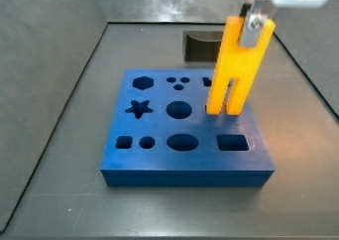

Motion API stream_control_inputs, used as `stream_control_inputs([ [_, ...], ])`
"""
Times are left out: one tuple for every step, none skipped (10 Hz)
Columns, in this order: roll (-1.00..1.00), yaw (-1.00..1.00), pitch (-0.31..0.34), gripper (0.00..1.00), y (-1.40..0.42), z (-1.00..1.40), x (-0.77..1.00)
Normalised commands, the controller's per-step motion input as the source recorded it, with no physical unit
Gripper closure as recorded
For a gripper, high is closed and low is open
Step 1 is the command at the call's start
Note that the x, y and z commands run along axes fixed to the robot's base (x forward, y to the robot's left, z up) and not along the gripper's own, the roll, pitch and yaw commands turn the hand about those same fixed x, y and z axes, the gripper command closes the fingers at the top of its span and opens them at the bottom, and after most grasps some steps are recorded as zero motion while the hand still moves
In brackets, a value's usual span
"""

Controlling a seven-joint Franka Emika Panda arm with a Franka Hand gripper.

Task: Insert the double-square object.

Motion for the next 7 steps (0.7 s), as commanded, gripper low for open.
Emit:
stream_control_inputs([
  [0.12, 0.04, 0.011, 1.00, 0.00, -0.21, 0.05],
  [0.07, 0.00, 0.000, 1.00, -0.01, -0.35, 0.13],
  [0.02, 0.00, 0.000, 1.00, -0.01, -0.55, 0.18],
  [0.02, -0.03, 0.000, 1.00, -0.03, -0.72, 0.09],
  [0.00, -0.05, 0.000, 1.00, -0.05, -0.86, 0.04],
  [0.00, -0.06, 0.000, 1.00, -0.06, -0.87, 0.01],
  [0.02, -0.05, 0.000, 1.00, -0.04, -0.72, 0.00],
])
